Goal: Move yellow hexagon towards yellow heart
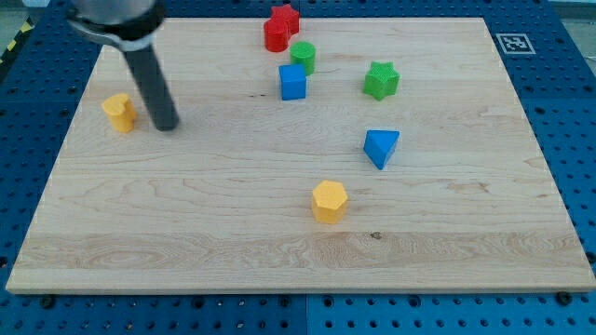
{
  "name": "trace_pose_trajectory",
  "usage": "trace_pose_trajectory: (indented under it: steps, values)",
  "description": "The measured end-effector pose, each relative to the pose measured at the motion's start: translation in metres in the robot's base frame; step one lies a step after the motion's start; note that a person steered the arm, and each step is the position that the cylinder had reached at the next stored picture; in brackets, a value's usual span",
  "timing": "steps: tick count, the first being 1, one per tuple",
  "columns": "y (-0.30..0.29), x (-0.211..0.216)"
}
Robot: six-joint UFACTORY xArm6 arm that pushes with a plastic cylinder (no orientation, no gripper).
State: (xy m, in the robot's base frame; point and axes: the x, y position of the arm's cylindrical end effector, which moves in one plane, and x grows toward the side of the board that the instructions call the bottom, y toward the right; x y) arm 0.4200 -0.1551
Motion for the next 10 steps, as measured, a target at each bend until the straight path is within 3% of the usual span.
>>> trace_pose_trajectory:
  steps: [3, 5, 10]
  values:
    - [0.171, 0.064]
    - [0.242, 0.108]
    - [0.094, 0.130]
